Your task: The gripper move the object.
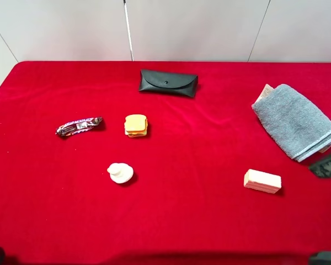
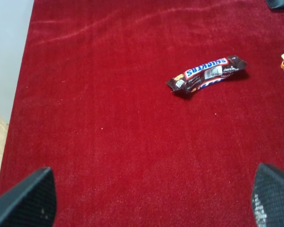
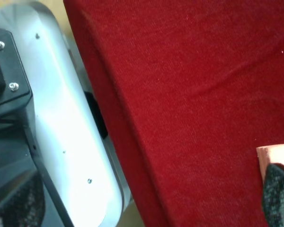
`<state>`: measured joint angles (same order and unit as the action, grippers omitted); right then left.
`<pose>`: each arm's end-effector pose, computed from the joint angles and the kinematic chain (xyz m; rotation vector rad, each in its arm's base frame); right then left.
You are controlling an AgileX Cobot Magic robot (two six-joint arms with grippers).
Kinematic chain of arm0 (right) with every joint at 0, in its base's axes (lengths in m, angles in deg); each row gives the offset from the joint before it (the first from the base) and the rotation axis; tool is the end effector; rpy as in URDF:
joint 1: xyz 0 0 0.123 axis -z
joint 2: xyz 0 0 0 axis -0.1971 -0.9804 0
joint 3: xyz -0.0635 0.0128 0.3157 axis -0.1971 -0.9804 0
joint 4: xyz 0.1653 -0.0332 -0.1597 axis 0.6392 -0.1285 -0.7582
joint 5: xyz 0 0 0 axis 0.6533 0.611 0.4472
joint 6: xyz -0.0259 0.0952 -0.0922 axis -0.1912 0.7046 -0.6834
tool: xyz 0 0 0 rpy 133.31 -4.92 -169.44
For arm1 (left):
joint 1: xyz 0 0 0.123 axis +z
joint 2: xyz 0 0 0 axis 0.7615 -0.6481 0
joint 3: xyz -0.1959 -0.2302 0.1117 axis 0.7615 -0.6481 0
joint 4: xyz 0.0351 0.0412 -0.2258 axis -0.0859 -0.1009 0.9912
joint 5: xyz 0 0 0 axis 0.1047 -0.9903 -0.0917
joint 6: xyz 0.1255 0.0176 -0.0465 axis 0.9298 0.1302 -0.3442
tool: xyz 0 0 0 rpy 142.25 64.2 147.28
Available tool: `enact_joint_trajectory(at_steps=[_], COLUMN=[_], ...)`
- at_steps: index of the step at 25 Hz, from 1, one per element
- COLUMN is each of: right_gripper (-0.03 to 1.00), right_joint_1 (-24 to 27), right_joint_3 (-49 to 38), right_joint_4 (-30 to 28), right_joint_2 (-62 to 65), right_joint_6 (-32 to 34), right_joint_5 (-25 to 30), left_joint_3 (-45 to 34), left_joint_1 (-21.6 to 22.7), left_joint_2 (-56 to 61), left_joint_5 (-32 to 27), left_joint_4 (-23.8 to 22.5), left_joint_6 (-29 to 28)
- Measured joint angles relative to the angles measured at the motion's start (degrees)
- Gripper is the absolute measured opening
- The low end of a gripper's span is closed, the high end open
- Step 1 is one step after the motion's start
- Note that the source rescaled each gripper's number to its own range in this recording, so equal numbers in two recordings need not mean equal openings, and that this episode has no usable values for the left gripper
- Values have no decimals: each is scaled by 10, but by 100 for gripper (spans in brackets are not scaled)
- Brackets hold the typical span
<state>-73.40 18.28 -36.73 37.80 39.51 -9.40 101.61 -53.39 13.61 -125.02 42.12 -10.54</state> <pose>0.0146 0.0570 0.2722 -1.4453 2.1925 0.5136 -0.0194 0.0048 0.2424 0.0730 2.0563 -0.0016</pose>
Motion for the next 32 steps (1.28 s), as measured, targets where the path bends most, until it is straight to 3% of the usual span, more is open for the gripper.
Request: enact_joint_trajectory(at_steps=[8, 25, 32], right_gripper=[100, 100, 100], right_joint_1=[0, 2, 59], right_joint_3=[-66, -68, -68], right_joint_4=[-7, -17, -21], right_joint_2=[119, 255, 321], right_joint_6=[0, 6, 14], right_joint_5=[-35, -37, -37], left_joint_3=[0, 0, 0], left_joint_1=[0, 0, 0], left_joint_2=[0, 0, 0], left_joint_5=[0, 0, 0], left_joint_4=[0, 0, 0], left_joint_6=[0, 0, 0])
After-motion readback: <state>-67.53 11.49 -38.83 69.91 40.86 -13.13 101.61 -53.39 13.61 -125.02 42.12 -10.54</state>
